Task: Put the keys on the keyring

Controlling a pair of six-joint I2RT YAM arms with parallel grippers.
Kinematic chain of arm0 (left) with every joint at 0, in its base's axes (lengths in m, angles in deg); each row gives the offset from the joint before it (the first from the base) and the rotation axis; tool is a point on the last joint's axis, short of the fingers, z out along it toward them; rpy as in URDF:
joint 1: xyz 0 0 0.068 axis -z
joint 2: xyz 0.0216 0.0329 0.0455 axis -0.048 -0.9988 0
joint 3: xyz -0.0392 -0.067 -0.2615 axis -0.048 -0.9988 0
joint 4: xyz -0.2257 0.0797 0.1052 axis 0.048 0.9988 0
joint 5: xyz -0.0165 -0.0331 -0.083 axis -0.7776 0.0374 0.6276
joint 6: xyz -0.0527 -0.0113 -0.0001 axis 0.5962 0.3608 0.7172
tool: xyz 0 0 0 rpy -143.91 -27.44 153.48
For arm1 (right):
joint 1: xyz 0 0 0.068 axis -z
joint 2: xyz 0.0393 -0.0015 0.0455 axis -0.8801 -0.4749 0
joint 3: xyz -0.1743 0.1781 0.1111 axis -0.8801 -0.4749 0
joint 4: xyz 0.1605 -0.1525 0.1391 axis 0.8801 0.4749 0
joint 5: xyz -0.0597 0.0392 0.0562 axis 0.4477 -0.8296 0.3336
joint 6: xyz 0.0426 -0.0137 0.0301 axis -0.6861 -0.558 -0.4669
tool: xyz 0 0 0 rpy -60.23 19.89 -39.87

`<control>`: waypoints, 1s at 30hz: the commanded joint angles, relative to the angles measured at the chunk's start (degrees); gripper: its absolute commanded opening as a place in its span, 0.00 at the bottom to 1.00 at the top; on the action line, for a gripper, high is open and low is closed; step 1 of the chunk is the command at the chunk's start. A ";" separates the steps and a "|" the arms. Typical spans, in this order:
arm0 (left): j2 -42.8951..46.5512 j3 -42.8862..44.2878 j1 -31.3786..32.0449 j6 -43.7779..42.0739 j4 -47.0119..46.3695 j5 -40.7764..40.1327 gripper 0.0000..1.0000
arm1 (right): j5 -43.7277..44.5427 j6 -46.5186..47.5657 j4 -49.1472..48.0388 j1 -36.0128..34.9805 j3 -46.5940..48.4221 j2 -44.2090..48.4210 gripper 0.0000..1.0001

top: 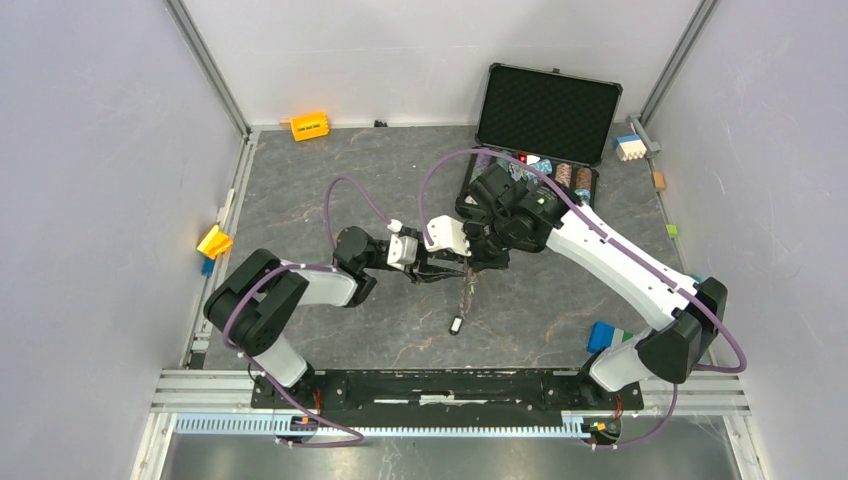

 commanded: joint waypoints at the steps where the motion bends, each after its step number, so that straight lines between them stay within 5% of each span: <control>1: 1.58 -0.10 -0.38 2.20 -5.34 1.92 0.39 | -1.55 0.32 -1.17 0.19 0.03 1.86 0.00; 30: 0.06 1.74 0.67 4.15 -4.79 -2.47 0.24 | -2.47 0.43 -1.25 0.37 -0.37 1.82 0.00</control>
